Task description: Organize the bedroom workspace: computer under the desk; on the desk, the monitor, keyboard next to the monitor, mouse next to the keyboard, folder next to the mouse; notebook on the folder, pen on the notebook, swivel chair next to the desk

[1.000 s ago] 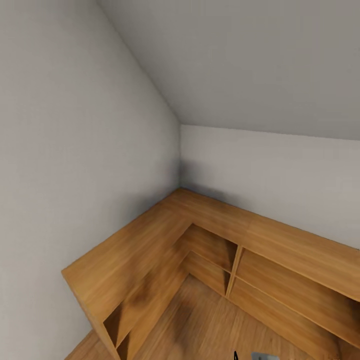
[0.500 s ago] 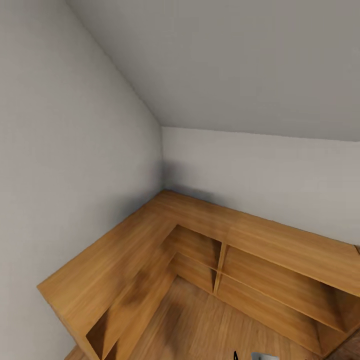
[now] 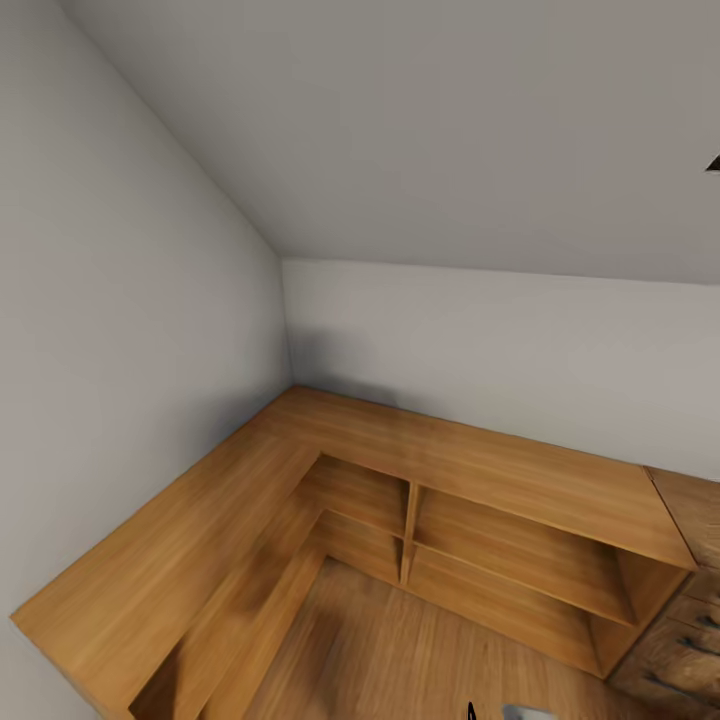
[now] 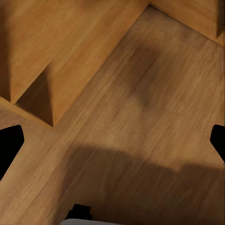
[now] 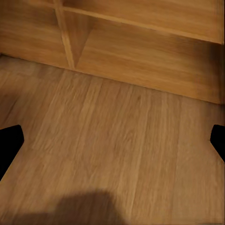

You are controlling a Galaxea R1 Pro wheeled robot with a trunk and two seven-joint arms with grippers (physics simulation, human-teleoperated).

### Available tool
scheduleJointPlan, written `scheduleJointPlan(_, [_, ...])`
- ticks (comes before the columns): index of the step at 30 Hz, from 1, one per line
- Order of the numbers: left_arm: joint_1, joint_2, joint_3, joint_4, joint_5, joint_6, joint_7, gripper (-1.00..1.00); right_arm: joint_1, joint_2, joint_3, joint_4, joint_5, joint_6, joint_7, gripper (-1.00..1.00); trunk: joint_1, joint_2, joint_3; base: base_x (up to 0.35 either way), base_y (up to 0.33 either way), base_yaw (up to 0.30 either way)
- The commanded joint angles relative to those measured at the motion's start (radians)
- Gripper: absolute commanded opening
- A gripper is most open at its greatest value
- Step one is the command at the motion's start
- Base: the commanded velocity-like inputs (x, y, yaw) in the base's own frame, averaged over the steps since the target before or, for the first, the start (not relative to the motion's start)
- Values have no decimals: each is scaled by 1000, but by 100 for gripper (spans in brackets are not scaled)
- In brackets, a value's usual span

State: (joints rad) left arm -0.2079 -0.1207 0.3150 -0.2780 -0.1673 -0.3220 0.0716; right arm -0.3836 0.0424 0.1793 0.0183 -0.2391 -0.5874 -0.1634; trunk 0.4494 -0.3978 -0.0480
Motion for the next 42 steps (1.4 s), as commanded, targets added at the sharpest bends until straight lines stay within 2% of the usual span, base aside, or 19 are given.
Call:
scheduleJointPlan(1, [-1, -1, 4, 0, -11, -3, 5, 100, -1, 1, 8, 2, -6, -3, -4, 100, 1, -2, -2, 0, 0, -257])
scheduleJointPlan(18, [-1, -1, 4, 0, -11, -3, 5, 100, -1, 1, 9, 2, -6, -3, -4, 100, 1, -2, 2, 0, 0, -263])
scheduleJointPlan(42, [-1, -1, 4, 0, -11, -3, 5, 100, -1, 1, 8, 2, -8, -2, -4, 100, 1, -2, -26, 0, 32, -176])
